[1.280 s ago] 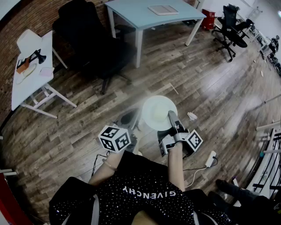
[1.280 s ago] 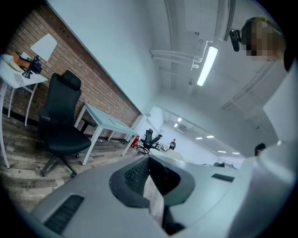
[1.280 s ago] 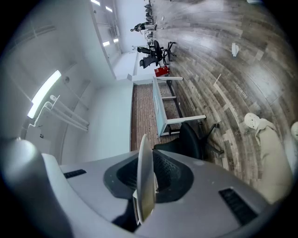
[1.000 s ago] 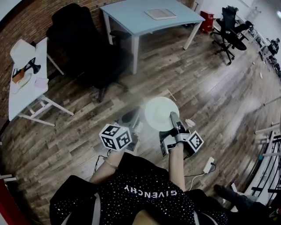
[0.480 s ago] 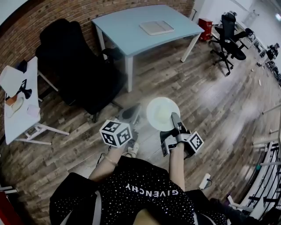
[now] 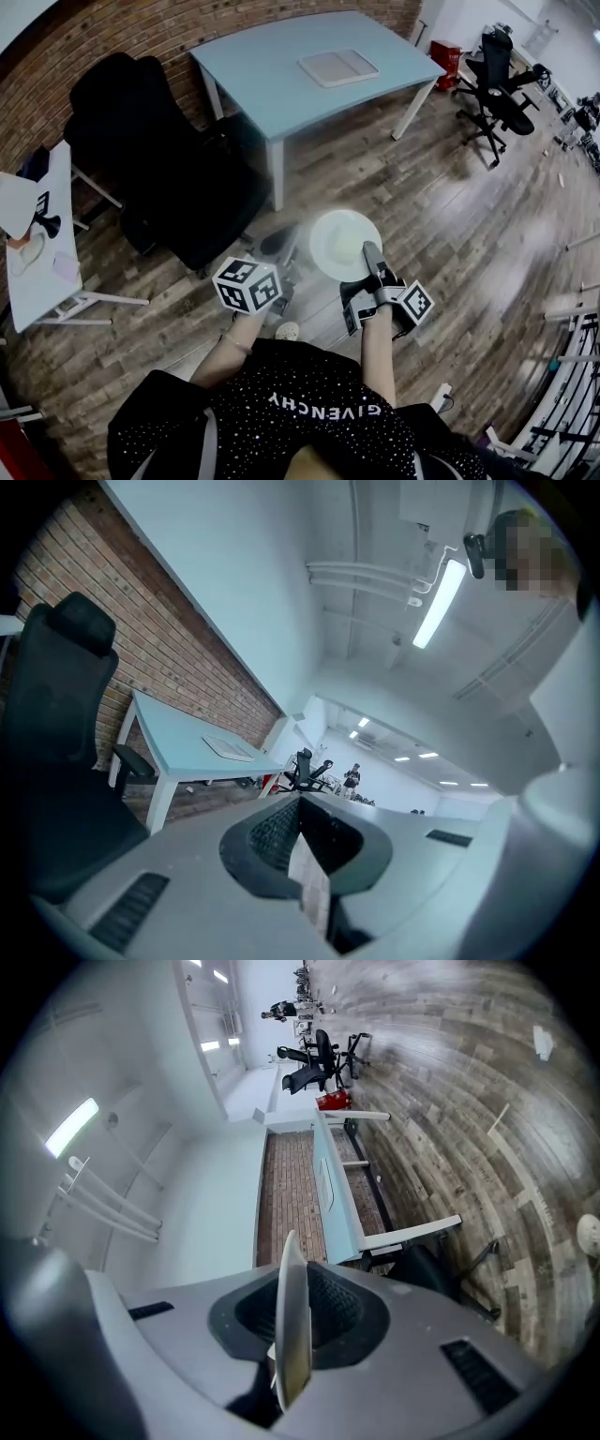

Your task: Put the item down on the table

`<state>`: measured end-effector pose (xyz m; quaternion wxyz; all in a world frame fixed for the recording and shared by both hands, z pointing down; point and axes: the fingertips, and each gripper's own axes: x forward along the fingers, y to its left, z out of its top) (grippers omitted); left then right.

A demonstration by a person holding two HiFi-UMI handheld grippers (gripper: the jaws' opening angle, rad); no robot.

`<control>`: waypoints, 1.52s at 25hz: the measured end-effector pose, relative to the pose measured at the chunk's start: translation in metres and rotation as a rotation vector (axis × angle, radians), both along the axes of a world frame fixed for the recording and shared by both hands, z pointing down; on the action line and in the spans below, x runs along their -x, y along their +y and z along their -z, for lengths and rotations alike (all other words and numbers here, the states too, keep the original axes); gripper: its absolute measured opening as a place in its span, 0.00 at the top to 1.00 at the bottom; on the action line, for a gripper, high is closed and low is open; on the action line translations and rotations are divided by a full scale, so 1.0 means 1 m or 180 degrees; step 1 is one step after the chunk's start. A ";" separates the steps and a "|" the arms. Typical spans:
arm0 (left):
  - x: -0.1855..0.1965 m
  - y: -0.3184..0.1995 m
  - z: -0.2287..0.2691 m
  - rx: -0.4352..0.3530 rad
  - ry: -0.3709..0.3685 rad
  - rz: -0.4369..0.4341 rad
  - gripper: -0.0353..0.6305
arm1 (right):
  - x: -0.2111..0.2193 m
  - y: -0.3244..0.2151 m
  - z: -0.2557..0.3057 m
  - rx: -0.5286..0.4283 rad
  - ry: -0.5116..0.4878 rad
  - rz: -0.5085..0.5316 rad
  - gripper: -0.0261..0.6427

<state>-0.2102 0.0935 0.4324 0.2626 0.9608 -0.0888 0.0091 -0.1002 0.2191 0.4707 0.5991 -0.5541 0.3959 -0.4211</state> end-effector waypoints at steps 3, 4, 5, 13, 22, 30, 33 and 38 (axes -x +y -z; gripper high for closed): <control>-0.010 -0.008 -0.005 0.0019 -0.0022 -0.0028 0.93 | -0.010 -0.011 -0.001 -0.0028 -0.0006 -0.0021 0.89; -0.013 -0.009 -0.008 0.0033 -0.0039 -0.0040 0.93 | -0.013 -0.012 -0.003 -0.0022 -0.0012 -0.0027 0.89; -0.015 -0.009 -0.010 0.0050 -0.0058 -0.0050 0.93 | -0.015 -0.013 -0.004 -0.0015 -0.0027 -0.0034 0.89; -0.036 -0.012 -0.021 0.0127 -0.0150 -0.0074 0.93 | -0.037 -0.016 -0.012 -0.0025 -0.0144 -0.0079 0.89; -0.108 -0.050 -0.028 0.0127 -0.0144 0.0084 0.93 | -0.114 -0.063 -0.014 -0.0007 -0.0078 0.0107 0.89; -0.208 -0.103 -0.018 0.0071 -0.0141 0.0211 0.93 | -0.220 -0.125 0.000 -0.0064 -0.0035 0.0276 0.89; -0.242 -0.120 -0.016 0.0071 -0.0145 0.0274 0.93 | -0.257 -0.141 0.000 -0.0049 -0.0021 0.0325 0.89; -0.292 -0.143 -0.021 0.0075 -0.0150 0.0381 0.93 | -0.310 -0.167 -0.003 -0.0042 -0.0027 0.0423 0.89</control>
